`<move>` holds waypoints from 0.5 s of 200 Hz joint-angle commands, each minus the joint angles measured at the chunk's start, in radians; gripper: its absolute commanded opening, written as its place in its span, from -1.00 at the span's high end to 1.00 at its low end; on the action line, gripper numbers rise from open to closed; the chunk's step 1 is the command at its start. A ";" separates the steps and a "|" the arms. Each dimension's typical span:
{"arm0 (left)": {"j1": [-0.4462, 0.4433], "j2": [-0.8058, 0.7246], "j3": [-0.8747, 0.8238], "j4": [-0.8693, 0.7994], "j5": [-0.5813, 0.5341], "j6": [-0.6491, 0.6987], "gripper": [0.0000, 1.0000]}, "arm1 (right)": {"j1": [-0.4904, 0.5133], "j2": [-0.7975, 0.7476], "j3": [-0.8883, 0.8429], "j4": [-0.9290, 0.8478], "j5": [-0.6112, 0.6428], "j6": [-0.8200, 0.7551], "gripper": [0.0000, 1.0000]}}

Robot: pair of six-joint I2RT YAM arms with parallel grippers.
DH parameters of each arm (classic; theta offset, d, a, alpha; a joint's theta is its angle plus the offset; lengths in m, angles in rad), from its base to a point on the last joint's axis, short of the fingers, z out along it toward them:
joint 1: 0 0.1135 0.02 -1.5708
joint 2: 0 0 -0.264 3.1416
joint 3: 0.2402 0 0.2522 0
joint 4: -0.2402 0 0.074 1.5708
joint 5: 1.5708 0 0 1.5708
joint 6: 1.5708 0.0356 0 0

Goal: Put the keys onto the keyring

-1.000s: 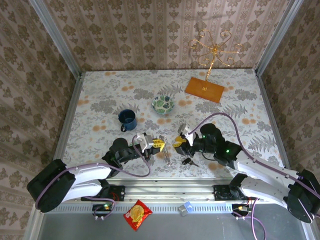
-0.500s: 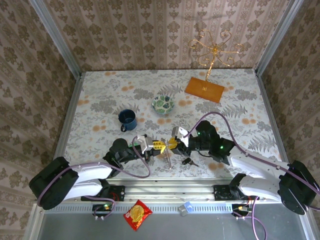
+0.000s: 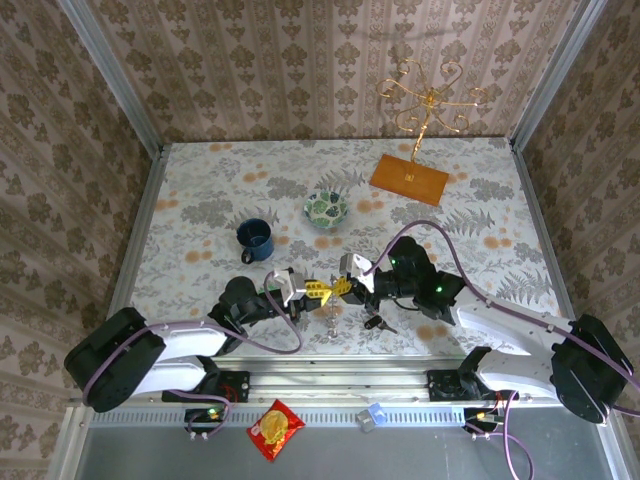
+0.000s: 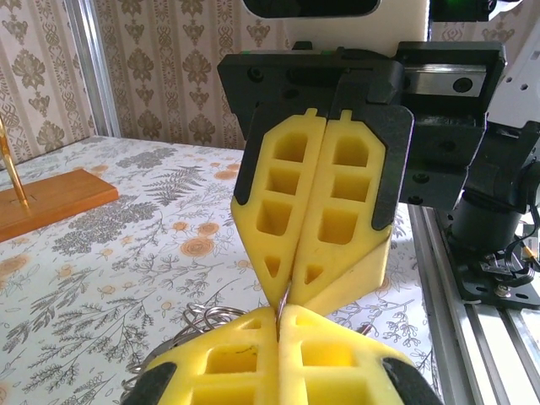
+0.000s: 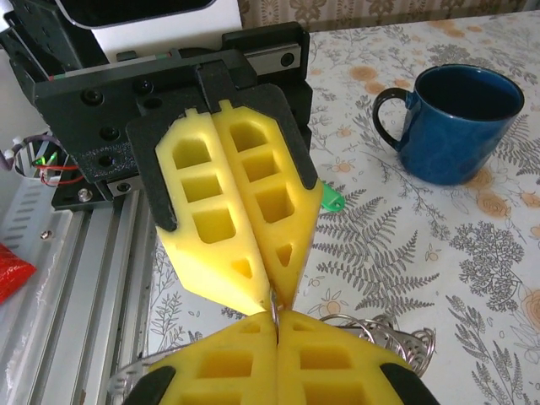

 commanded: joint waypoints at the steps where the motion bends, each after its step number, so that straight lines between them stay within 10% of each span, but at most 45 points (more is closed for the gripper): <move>1: 0.003 -0.010 -0.010 0.058 0.003 -0.019 0.96 | 0.004 -0.004 0.059 -0.067 -0.031 -0.058 1.00; 28: 0.008 -0.068 0.011 -0.102 0.006 0.027 0.50 | 0.005 0.006 0.118 -0.192 -0.026 -0.128 1.00; 100: 0.011 -0.271 0.114 -0.614 0.014 0.215 0.52 | 0.031 0.070 0.266 -0.436 0.041 -0.280 1.00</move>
